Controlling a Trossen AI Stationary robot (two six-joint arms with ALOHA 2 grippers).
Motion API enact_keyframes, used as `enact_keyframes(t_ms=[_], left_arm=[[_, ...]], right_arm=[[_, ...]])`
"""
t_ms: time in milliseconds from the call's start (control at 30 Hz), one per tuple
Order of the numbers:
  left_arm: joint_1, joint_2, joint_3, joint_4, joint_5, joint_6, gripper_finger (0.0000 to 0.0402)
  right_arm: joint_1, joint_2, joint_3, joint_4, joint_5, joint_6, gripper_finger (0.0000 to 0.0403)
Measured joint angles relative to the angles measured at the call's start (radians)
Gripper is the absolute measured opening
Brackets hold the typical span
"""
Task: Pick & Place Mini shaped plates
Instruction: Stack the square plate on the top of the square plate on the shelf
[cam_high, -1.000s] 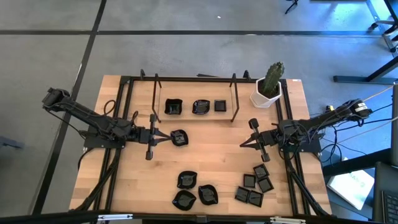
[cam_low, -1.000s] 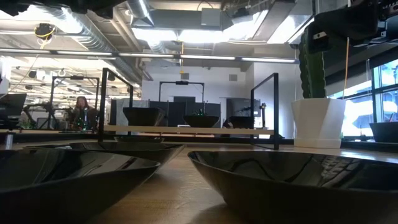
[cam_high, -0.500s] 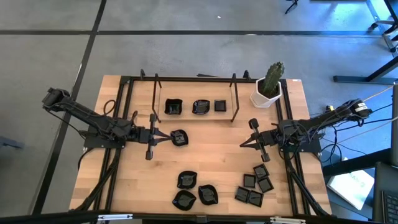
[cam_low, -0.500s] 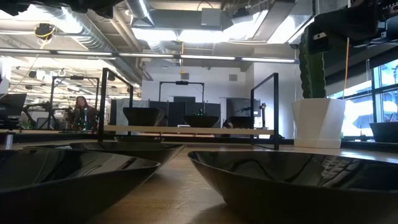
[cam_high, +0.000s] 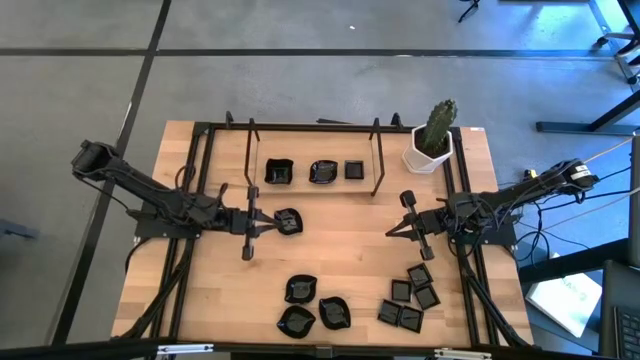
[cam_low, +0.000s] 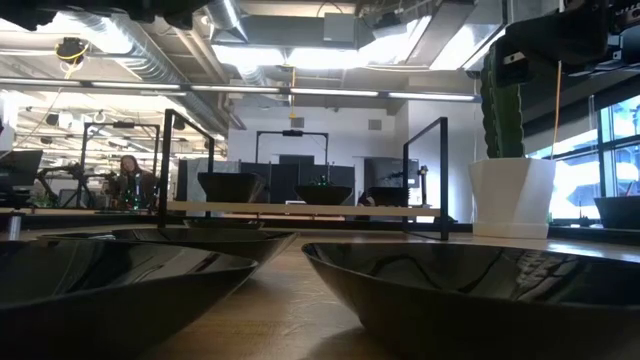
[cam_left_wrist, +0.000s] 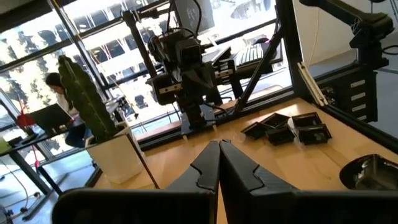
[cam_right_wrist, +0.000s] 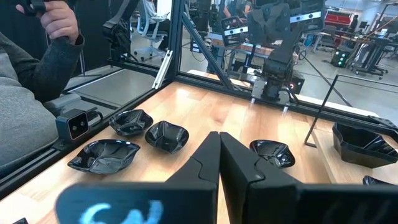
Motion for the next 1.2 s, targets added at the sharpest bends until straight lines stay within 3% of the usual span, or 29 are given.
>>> enact_keyframes(t_ms=[367,1200], left_arm=[[0.0,-0.023,0.0,0.004,-0.101,0.03,0.0009],[-0.001,-0.023,0.0,-0.024,-0.094,0.027,0.0004]], right_arm=[[0.0,0.012,0.0,-0.055,0.0,0.0,0.0009],[0.0,0.059,0.0,-0.05,0.0,-0.056,0.0011]])
